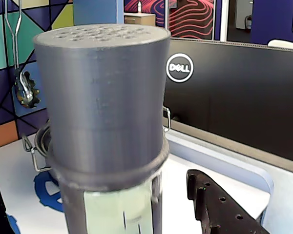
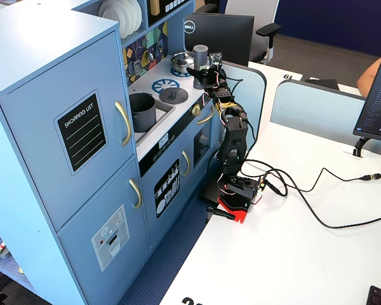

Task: Put salt in the gray recipient

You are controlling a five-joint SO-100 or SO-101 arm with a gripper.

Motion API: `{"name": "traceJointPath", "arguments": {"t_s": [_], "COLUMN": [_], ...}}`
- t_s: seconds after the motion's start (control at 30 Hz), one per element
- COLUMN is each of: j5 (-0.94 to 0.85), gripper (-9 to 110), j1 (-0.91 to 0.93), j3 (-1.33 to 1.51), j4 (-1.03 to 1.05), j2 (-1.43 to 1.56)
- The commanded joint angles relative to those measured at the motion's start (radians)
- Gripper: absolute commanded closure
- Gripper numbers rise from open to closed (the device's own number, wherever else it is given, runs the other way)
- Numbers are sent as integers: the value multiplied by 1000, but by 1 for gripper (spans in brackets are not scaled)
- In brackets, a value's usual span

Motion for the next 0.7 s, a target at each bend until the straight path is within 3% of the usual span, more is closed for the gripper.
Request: {"name": "traceJointPath", "arguments": {"t_s": [0.0, 0.53, 0.6, 0.67], "j5": [-20, -29, -35, -61], "gripper": [48, 52, 59, 84], "j1": [-18, -38, -41, -51], "j3": [-169, -382, -383, -385], "j4": [-5, 26, 28, 44], "j2": [-74, -262, -264, -264]}}
